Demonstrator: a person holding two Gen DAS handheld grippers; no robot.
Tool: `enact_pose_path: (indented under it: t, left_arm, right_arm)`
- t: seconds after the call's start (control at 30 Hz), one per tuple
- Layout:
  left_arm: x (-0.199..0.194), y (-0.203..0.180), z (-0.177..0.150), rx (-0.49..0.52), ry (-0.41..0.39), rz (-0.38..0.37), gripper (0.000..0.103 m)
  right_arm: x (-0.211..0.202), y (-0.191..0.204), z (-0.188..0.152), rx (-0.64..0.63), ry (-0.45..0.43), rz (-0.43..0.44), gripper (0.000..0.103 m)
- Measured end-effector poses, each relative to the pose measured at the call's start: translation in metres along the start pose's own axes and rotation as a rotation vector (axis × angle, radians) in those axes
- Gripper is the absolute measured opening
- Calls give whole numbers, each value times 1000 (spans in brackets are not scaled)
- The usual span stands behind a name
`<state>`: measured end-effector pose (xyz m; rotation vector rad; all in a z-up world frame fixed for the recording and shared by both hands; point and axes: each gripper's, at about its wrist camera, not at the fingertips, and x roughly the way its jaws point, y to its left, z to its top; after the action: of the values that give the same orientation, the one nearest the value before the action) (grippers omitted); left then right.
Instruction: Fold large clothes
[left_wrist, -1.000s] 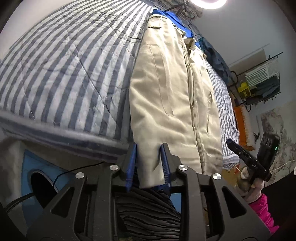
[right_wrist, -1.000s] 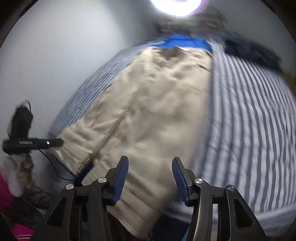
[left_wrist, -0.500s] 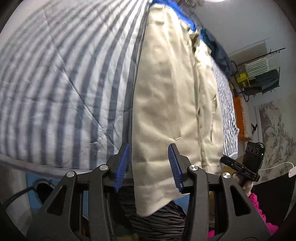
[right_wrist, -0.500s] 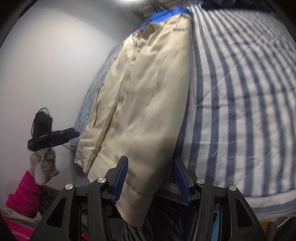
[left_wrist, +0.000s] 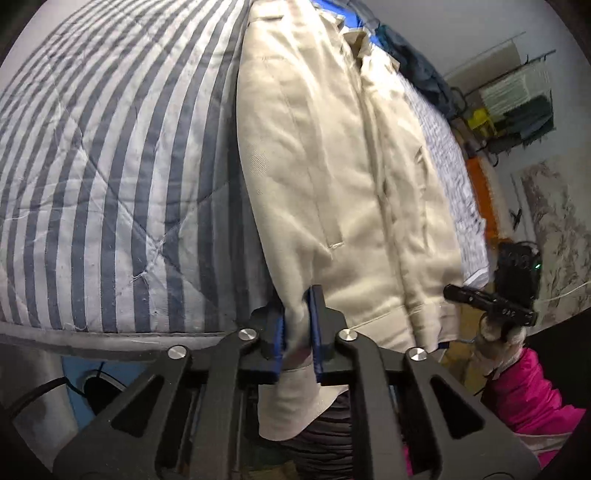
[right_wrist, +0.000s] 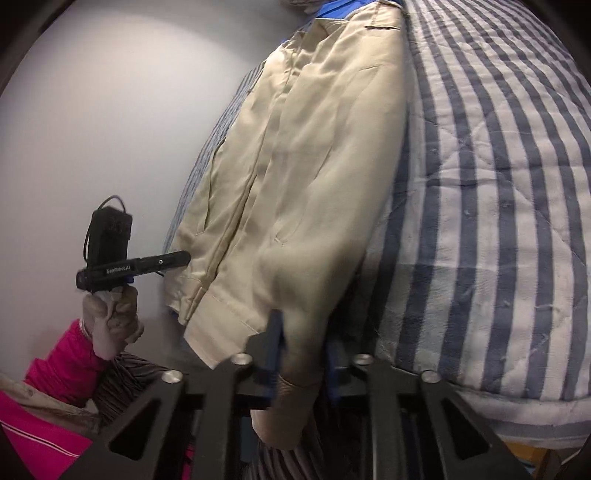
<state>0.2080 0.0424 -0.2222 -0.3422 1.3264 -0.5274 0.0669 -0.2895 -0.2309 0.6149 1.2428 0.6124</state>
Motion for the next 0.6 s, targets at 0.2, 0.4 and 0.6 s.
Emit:
enact_pose_path:
  t: [0.2, 0.4, 0.6]
  left_arm:
    - [-25, -10, 10, -51, -53, -72, 5]
    - [-44, -27, 43, -57, -113, -111, 5]
    - [-37, -31, 93, -111, -152, -127, 5]
  right_arm:
    - [-26, 14, 11, 41, -90, 90, 8]
    - [-46, 37, 43, 48, -168, 101, 7]
    - [-48, 42, 90, 69, -210, 28, 6]
